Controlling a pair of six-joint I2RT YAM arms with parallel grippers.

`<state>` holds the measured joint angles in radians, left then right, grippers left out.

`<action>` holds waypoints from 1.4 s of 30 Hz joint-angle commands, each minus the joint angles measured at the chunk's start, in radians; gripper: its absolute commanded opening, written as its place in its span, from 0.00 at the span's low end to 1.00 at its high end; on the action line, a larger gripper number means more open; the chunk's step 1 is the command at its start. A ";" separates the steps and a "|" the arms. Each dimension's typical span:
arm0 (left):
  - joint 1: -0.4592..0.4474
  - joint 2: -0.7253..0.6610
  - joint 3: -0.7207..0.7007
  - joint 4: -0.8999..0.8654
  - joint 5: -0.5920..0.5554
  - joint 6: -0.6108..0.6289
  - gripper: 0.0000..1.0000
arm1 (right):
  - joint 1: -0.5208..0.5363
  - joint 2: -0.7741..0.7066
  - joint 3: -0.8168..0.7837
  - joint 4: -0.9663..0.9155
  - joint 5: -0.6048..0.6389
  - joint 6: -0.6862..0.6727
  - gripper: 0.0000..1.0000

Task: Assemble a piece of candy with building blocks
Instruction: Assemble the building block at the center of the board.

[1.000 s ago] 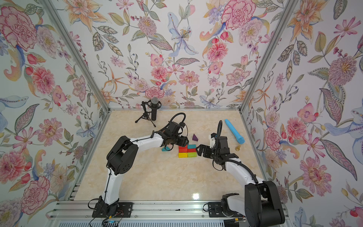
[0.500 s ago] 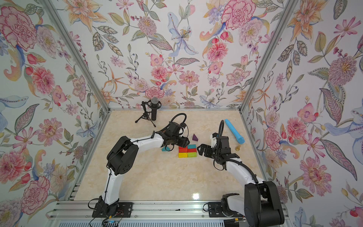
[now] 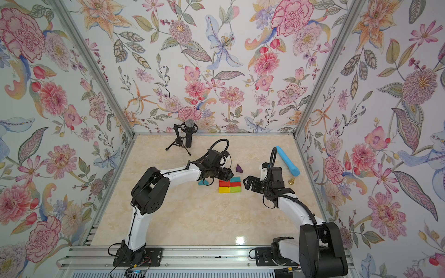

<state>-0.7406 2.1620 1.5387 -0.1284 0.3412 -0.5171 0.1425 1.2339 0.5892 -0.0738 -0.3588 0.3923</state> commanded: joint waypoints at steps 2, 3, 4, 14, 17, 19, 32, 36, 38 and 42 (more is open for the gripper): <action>-0.011 0.007 0.006 0.010 0.031 -0.012 0.62 | -0.006 -0.010 0.034 0.014 -0.008 -0.013 1.00; -0.011 0.007 0.004 0.011 0.036 -0.014 0.61 | -0.006 -0.010 0.035 0.013 -0.008 -0.013 1.00; -0.010 0.007 0.004 0.013 0.040 -0.015 0.61 | -0.007 -0.011 0.035 0.014 -0.009 -0.013 1.00; -0.015 0.016 0.001 0.024 0.059 -0.021 0.60 | -0.012 -0.017 0.031 0.014 -0.008 -0.013 1.00; -0.016 0.016 0.002 0.025 0.066 -0.024 0.60 | -0.015 -0.019 0.031 0.014 -0.008 -0.011 1.00; -0.016 0.018 0.002 0.028 0.066 -0.026 0.60 | -0.016 -0.022 0.031 0.013 -0.009 -0.011 1.00; -0.020 0.043 0.035 0.026 0.076 -0.033 0.60 | -0.024 -0.022 0.026 0.012 -0.012 -0.015 1.00; -0.020 0.034 0.036 0.026 0.076 -0.031 0.60 | -0.026 -0.024 0.026 0.012 -0.012 -0.014 1.00; -0.020 0.027 0.033 0.028 0.076 -0.031 0.60 | -0.026 -0.021 0.025 0.012 -0.014 -0.016 1.00; -0.018 0.011 0.026 0.028 0.069 -0.030 0.60 | -0.029 -0.016 0.026 0.012 -0.012 -0.021 1.00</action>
<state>-0.7475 2.1864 1.5501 -0.1093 0.4122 -0.5400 0.1219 1.2285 0.5953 -0.0696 -0.3595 0.3889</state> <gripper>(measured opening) 0.600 0.997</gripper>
